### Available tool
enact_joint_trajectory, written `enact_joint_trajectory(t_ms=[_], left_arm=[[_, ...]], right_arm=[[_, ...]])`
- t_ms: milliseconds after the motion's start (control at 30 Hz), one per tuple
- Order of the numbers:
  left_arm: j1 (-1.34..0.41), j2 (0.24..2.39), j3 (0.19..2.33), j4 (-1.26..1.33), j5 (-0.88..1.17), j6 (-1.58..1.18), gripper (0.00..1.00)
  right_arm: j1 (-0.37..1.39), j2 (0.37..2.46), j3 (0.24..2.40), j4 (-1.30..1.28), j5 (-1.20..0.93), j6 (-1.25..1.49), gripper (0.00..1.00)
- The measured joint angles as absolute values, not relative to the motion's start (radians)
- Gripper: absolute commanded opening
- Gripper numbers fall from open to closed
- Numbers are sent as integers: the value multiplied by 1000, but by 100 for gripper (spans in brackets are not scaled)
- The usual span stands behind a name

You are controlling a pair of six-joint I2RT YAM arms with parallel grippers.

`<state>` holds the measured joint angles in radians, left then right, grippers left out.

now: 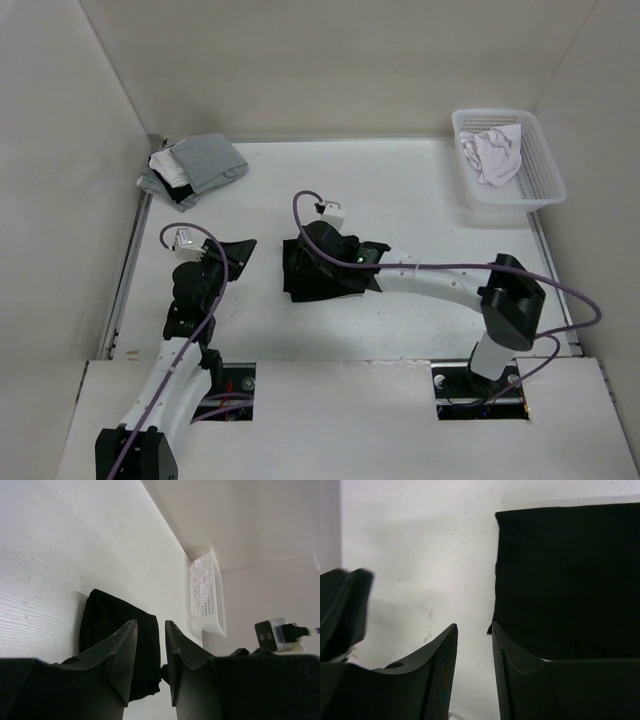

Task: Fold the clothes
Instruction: Fold the tank top

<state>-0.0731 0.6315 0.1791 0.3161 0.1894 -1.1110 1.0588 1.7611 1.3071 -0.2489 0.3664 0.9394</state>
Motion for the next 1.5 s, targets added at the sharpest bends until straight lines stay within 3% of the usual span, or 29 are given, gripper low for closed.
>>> enact_joint_trajectory(t_ms=[133, 200, 433, 600, 833, 967, 1133, 1333, 1367, 1500], left_arm=[[-127, 657, 185, 313, 189, -1111, 28], [-190, 696, 199, 312, 172, -1106, 28], [-475, 973, 287, 370, 51, -1062, 28], [-543, 1192, 315, 453, 1, -1048, 27], [-528, 1274, 286, 497, -46, -1046, 27], [-487, 1131, 251, 451, -63, -1032, 28], [-433, 860, 255, 326, -110, -974, 33], [-332, 741, 290, 149, -155, -879, 38], [-309, 736, 291, 124, -158, -865, 38], [-238, 739, 297, 30, -157, -823, 39]], right_arm=[[1058, 1603, 1197, -202, 350, 900, 8], [1026, 1546, 1156, -177, 329, 881, 1], [886, 1541, 972, -21, 248, 813, 1], [831, 1565, 797, 80, 179, 808, 1], [826, 1567, 635, 234, 139, 831, 6], [826, 1541, 599, 278, 125, 830, 23], [794, 1297, 558, 236, 93, 791, 43], [646, 1013, 558, 250, 81, 728, 44], [613, 990, 557, 256, 83, 723, 41], [503, 937, 496, 327, 97, 712, 5]])
